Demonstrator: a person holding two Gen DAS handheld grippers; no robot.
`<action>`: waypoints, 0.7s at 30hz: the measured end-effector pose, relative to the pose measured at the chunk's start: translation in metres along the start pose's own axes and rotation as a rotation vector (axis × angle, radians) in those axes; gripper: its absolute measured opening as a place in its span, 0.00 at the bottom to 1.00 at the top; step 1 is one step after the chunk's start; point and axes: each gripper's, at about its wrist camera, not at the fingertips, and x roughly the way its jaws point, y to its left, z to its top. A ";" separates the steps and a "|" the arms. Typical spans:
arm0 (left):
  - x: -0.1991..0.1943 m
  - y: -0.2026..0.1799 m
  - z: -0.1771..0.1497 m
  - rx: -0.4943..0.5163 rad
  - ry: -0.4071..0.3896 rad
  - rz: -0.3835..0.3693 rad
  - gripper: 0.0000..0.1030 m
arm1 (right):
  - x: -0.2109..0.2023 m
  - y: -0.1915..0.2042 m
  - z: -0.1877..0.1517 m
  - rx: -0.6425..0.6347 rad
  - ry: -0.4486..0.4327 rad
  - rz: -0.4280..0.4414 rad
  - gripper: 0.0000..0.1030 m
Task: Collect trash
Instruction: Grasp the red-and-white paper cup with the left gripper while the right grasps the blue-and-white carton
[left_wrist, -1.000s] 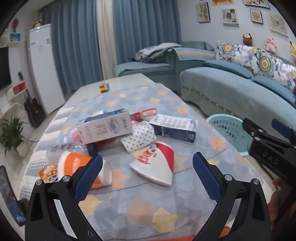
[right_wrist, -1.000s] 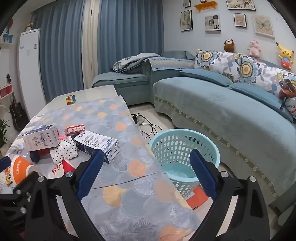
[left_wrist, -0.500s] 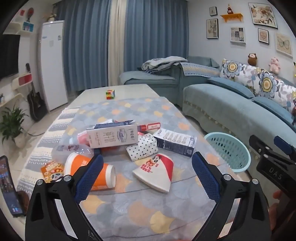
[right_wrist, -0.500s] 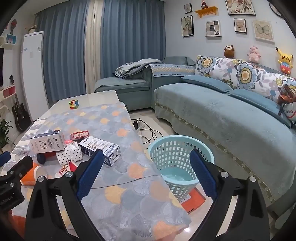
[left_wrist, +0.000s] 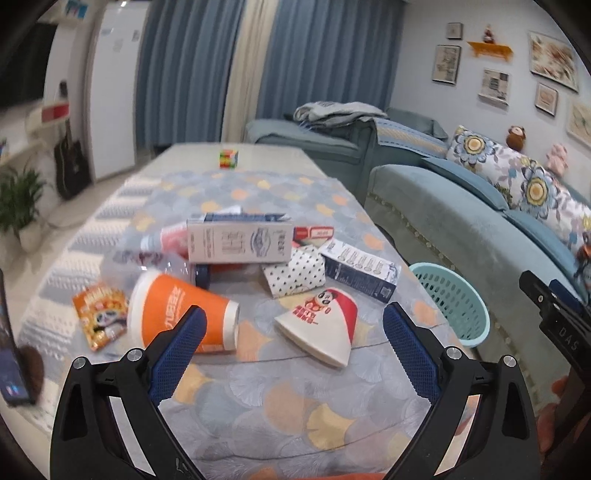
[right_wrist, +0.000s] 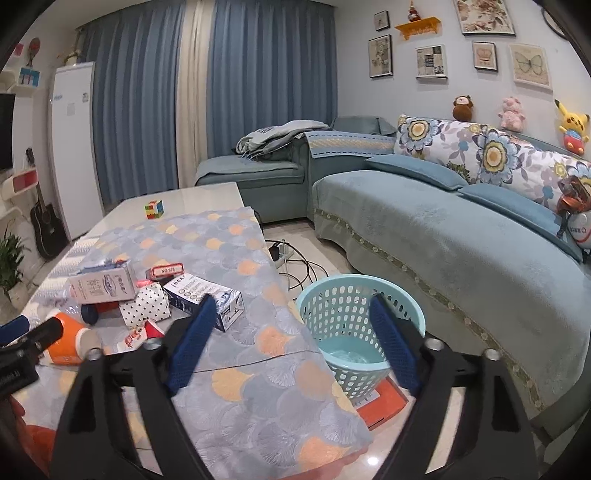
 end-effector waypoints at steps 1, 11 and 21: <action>0.005 0.001 0.000 -0.004 0.017 -0.011 0.91 | 0.004 -0.001 0.001 -0.005 0.002 0.011 0.66; 0.092 -0.021 0.021 0.190 0.269 -0.200 0.91 | 0.088 0.006 0.015 -0.066 0.104 0.231 0.45; 0.163 -0.032 0.003 0.339 0.430 -0.260 0.91 | 0.188 0.047 0.011 -0.127 0.261 0.410 0.76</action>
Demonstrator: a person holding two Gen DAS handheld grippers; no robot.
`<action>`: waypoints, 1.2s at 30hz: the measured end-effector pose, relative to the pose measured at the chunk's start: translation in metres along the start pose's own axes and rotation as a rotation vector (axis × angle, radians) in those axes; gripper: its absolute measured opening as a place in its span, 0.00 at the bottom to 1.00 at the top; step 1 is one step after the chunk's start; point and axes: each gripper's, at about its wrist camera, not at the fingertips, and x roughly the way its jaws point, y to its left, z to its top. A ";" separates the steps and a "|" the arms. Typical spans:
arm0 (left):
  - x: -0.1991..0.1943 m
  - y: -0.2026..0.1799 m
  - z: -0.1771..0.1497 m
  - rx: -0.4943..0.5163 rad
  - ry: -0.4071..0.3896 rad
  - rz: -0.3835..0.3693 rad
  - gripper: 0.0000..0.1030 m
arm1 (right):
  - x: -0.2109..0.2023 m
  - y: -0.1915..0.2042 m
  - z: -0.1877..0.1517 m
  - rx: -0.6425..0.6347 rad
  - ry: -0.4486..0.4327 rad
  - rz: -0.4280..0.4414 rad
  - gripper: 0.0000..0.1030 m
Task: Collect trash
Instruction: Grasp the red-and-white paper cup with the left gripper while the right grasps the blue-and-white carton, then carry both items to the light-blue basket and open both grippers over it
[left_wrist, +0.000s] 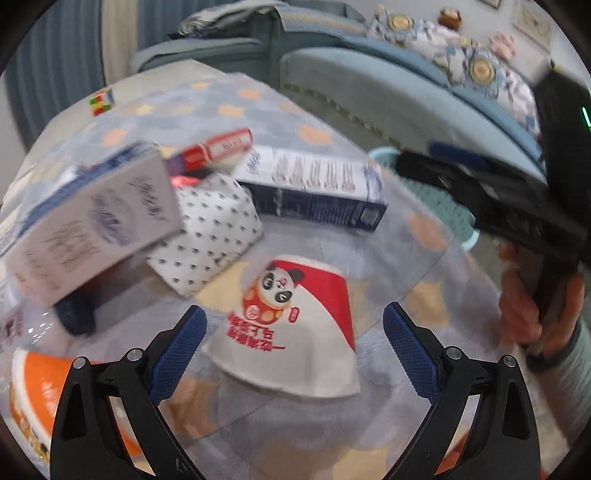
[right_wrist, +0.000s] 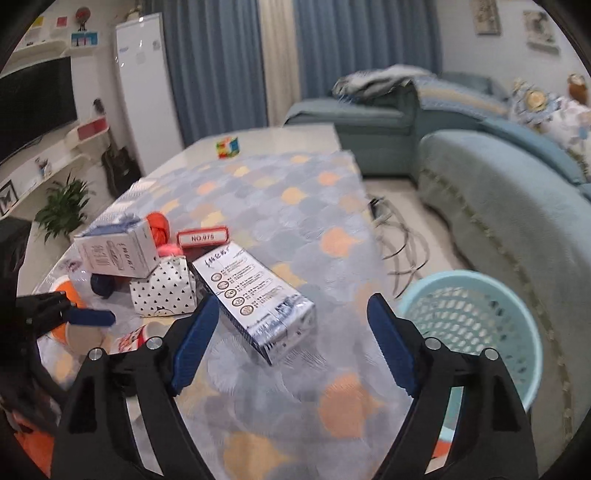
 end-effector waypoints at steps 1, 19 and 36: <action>0.009 -0.001 0.000 0.007 0.018 0.003 0.90 | 0.007 -0.001 0.001 -0.005 0.012 0.012 0.76; -0.001 0.036 -0.005 -0.168 -0.039 0.084 0.71 | 0.019 0.037 -0.030 -0.007 0.136 -0.086 0.56; -0.023 0.034 -0.004 -0.182 -0.129 0.110 0.70 | 0.055 0.055 -0.005 -0.047 0.263 -0.127 0.53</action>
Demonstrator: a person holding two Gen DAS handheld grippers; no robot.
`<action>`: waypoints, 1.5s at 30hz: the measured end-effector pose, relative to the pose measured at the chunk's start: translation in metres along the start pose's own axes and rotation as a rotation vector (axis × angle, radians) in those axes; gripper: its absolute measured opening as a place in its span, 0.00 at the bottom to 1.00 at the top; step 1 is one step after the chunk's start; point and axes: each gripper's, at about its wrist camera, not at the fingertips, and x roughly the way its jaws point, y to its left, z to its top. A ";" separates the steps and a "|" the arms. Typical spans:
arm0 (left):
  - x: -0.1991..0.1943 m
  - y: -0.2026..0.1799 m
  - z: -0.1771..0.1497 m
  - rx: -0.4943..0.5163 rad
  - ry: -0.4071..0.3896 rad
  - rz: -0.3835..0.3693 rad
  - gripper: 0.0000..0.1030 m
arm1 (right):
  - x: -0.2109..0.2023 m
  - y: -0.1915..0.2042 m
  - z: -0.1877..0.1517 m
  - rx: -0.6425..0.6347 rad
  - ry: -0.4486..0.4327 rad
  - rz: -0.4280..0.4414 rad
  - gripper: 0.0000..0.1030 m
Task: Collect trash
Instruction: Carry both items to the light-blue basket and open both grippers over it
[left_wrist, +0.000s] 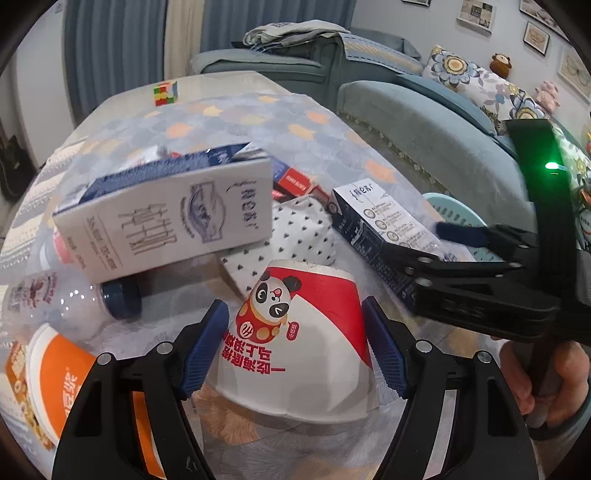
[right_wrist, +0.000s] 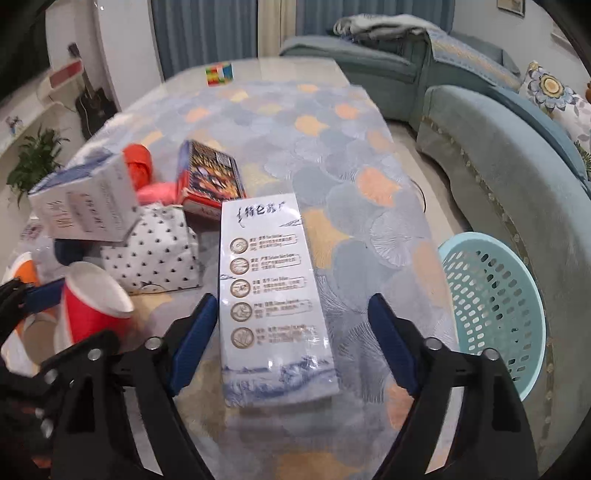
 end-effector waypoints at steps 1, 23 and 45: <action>-0.002 -0.002 0.003 0.006 -0.003 -0.005 0.70 | -0.002 0.000 0.001 -0.004 -0.009 -0.005 0.51; 0.073 -0.213 0.098 0.268 -0.022 -0.235 0.70 | -0.046 -0.235 -0.051 0.520 -0.118 -0.243 0.50; 0.000 -0.138 0.086 0.176 -0.120 -0.189 0.78 | -0.072 -0.179 -0.050 0.432 -0.231 -0.111 0.51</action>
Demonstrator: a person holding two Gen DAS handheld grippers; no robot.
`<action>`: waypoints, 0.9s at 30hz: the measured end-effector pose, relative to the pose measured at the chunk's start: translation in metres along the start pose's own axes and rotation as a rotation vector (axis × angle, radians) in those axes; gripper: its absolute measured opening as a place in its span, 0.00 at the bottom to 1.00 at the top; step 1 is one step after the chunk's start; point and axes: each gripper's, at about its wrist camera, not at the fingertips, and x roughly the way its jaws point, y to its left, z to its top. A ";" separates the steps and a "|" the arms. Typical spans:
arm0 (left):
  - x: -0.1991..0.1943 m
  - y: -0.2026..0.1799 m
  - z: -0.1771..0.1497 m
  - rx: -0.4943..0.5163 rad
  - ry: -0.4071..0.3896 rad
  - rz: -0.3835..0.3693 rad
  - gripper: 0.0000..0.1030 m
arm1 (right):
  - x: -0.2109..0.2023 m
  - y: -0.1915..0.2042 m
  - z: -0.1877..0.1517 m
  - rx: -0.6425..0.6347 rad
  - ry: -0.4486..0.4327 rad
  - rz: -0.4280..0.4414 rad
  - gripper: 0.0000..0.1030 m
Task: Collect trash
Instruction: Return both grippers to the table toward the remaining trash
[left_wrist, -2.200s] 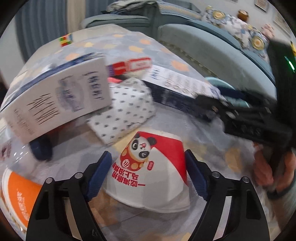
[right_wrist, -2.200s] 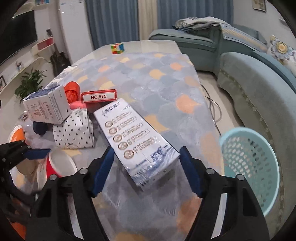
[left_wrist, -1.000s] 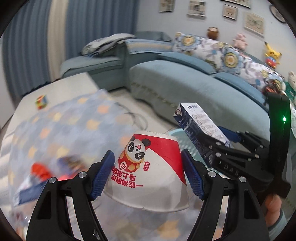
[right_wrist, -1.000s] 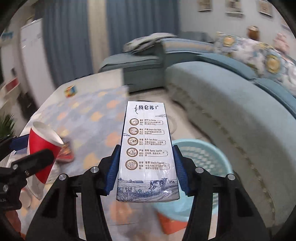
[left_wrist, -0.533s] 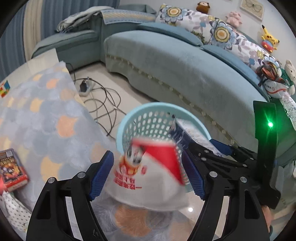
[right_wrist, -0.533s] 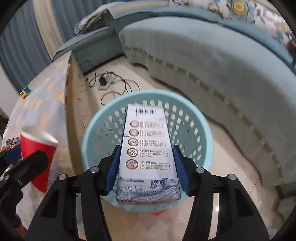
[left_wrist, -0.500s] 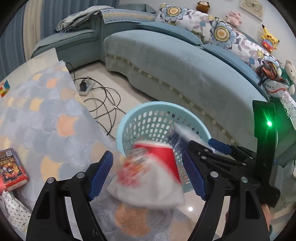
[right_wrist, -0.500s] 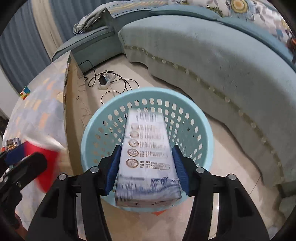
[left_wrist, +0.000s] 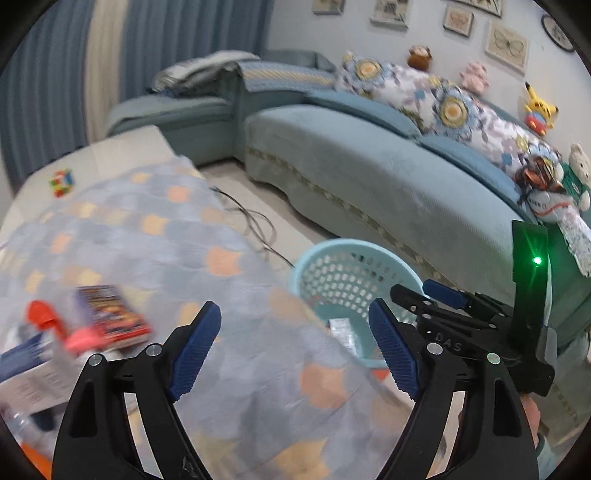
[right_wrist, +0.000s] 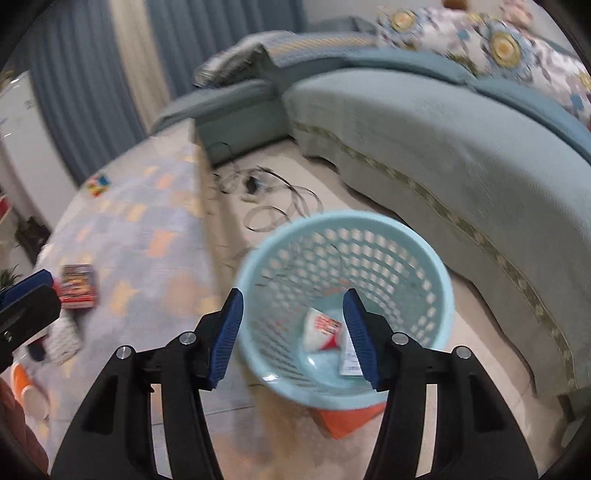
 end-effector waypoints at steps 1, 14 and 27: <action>-0.011 0.006 -0.002 -0.011 -0.013 0.014 0.78 | -0.008 0.013 0.000 -0.021 -0.020 0.026 0.51; -0.171 0.157 -0.093 -0.328 -0.094 0.327 0.78 | -0.059 0.186 -0.031 -0.292 -0.087 0.318 0.51; -0.169 0.254 -0.169 -0.575 0.002 0.253 0.74 | 0.010 0.284 -0.016 -0.413 0.049 0.452 0.56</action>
